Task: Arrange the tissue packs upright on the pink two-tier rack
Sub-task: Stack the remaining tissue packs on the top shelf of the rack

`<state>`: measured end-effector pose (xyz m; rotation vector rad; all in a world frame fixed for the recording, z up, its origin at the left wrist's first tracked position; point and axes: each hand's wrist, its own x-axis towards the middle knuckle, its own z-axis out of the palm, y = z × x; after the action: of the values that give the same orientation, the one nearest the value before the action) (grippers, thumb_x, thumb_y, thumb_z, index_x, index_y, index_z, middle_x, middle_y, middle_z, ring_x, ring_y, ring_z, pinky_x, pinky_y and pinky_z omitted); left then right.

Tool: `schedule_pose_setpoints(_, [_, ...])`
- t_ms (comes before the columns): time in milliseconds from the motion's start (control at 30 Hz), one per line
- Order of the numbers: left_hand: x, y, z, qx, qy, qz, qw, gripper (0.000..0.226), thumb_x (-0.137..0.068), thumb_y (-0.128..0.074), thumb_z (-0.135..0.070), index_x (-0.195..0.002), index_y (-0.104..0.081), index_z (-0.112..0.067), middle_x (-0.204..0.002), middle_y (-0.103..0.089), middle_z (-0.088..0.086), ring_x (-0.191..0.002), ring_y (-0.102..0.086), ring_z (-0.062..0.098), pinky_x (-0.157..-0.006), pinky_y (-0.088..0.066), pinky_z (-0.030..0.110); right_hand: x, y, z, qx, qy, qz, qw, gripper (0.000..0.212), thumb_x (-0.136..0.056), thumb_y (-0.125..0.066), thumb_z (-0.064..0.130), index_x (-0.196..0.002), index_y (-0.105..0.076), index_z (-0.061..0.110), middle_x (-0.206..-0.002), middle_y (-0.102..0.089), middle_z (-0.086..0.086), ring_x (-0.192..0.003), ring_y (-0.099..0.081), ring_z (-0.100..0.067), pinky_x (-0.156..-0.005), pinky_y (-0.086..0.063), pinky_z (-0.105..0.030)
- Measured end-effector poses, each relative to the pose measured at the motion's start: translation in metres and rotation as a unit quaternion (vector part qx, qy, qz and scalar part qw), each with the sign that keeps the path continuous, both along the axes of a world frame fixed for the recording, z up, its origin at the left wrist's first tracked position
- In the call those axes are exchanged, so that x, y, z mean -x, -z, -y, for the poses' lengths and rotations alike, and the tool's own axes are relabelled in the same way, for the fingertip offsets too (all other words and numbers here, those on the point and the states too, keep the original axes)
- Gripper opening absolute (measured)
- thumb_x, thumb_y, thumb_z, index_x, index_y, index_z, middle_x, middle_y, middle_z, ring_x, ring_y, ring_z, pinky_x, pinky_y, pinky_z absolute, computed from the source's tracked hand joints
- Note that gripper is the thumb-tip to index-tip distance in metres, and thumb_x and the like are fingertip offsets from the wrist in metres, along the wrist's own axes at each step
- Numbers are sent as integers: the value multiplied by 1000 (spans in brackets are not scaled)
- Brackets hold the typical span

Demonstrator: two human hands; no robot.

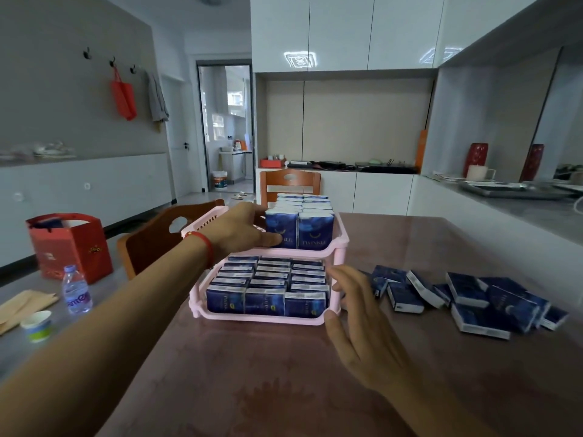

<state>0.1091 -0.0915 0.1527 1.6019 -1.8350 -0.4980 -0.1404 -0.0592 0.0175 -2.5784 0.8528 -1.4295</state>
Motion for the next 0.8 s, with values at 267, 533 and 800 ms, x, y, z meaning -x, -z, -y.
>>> schedule_pose_setpoints(267, [13,2,-5,16,-45,55,997,39,-89,-74,-25,-124,-60,-16,-109,-66,-2,-83,-60,7,-59,-38,12,5,4,11,-4,40,-18,999,49,-99,-40,33,-146,-34,21,-148,-33,7,-131,-44,-9,-104,-47,-34])
schedule_pose_setpoints(533, [26,17,-40,173,-132,83,972,64,-88,-73,-20,-144,-42,-17,-136,-55,8,-122,-54,25,-99,-52,39,29,12,52,-89,262,-19,961,61,-89,-64,23,-144,-39,16,-138,-50,-6,-123,-52,-23,-102,-47,-40])
schedule_pose_setpoints(800, [105,105,-82,347,74,95,930,25,-75,-61,-6,-98,-59,-14,-101,-57,1,-94,-53,21,-81,-48,32,67,22,77,-188,454,-281,824,51,-99,-35,50,-139,-47,21,-143,-47,-9,-133,-42,-29,-106,-37,-49])
